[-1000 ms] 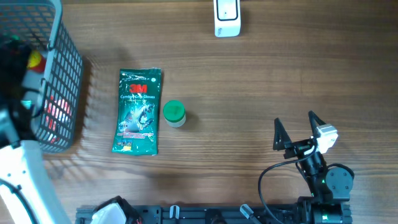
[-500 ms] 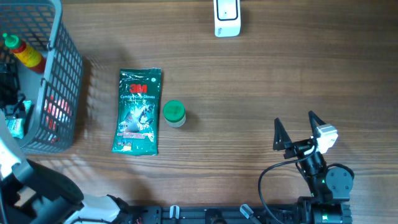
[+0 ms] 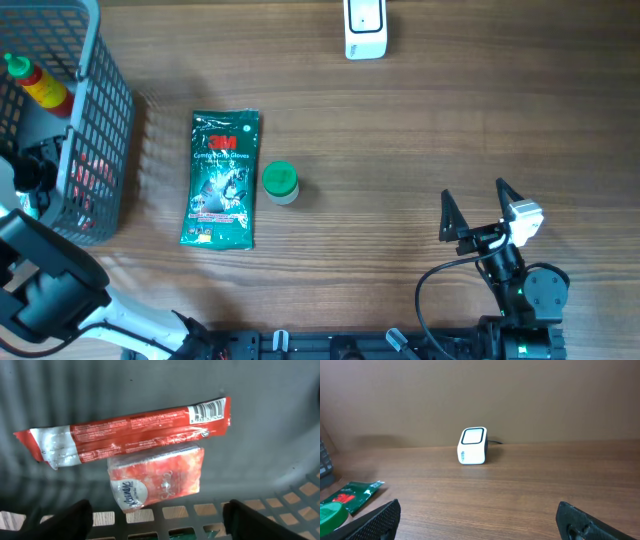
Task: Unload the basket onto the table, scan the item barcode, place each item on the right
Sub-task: 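Reach into the basket and grasp the red-white tissue pack with left gripper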
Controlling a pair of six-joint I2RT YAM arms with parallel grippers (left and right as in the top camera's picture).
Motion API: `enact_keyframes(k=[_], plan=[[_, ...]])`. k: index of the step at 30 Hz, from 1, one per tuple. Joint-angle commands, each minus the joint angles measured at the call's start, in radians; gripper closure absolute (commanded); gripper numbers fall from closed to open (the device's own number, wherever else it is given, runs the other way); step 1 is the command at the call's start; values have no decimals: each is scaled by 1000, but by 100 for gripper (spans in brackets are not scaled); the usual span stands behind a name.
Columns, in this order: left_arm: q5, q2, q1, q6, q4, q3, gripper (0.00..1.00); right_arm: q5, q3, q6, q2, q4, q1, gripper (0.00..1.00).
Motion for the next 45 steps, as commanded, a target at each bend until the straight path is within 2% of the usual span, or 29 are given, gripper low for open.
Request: enact_keyframes(k=[1,6,9,11,21,24,26,28,30,32,33,34,36,41,45], plan=[[-19,26,-1,-13,-5,4,23,16,-1,11,-5,3,8,0],[-84,32,-33,-14,6,-13,27,16,-1,11,-5,3,8,0],[-136,32,-66,-13,15,-29,34,16,-1,11,-5,3,8,0],[-158,32,-81,-14,15,-29,34,16,-1,11,-5,3,8,0],[-220,56,-85,-14,14,-29,20,16,-1,11,-5,3,8,0],[-201,97,-87,-13,-5,-29,20,16,-1,11,-5,3,8,0],[-201,107,-86,-13,-12,-29,27,16,-1,11,-5,3,8,0],[-201,109,-86,-13,-18,-29,41,16,-1,11,-5,3,8,0],[-202,109,-86,-14,-18,-29,49,16,-1,12,-5,3,8,0],[-202,109,-87,-14,-17,-29,64,16,-1,11,-5,3,8,0],[-202,109,-87,-13,-18,-30,75,16,-1,11,-5,3,8,0],[-207,109,-88,-14,-17,-35,78,16,-1,11,-5,3,8,0],[-222,109,-92,-14,-3,-56,94,16,-1,11,-5,3,8,0],[-244,102,-95,-3,34,-98,96,16,-1,11,-5,3,8,0],[-244,38,-96,57,-31,36,96,16,-1,11,-5,3,8,0]])
